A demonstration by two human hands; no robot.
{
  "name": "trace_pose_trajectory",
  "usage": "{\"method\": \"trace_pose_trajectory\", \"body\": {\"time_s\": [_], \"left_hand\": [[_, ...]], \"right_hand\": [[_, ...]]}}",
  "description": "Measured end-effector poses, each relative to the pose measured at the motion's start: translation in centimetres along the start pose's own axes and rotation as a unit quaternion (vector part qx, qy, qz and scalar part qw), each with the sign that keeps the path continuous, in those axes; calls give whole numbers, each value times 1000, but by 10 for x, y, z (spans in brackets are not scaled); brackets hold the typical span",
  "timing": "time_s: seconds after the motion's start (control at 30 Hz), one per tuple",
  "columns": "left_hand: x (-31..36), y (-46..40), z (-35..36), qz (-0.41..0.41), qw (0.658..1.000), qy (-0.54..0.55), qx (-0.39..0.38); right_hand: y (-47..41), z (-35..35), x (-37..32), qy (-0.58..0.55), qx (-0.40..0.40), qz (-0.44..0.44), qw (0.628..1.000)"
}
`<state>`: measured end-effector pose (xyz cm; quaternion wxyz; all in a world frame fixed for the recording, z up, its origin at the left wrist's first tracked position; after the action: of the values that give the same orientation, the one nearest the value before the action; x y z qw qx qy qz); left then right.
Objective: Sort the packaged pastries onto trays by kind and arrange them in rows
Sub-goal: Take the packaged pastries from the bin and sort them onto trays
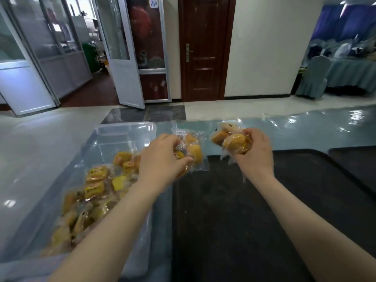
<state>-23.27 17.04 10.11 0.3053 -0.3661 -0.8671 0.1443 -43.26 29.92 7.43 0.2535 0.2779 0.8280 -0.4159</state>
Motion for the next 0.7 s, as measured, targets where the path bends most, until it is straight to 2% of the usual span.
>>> {"method": "trace_pose_trajectory", "body": {"time_s": [0.13,0.33,0.5,0.6,0.7], "left_hand": [[42,16,56,-47,997,43,-41],[54,58,144,-122,986,6,-117],[44,101,197,-204,965,-33,-163],[40,121,214,-261,942,15,-211],[42,125,215,-274,930,77,-233]], "right_hand": [[28,-15,84,30,-60,59,996],[64,-2,163,39,-182,106,977],[92,14,190,37,-237,101,966],[102,17,200,18,-316,95,944],[102,14,207,57,-386,41,920]]}}
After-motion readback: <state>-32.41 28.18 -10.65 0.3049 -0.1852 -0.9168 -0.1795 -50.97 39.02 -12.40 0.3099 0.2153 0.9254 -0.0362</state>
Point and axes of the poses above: each hand's wrist, its own y-axis away from the middle knuckle, its own z-axis out of the palm, x = y × z, the point moved 1 cm from there along -y, towards the middle knuckle, and after that the axes turned 4 degrees about -z, right-handed, at the moved point
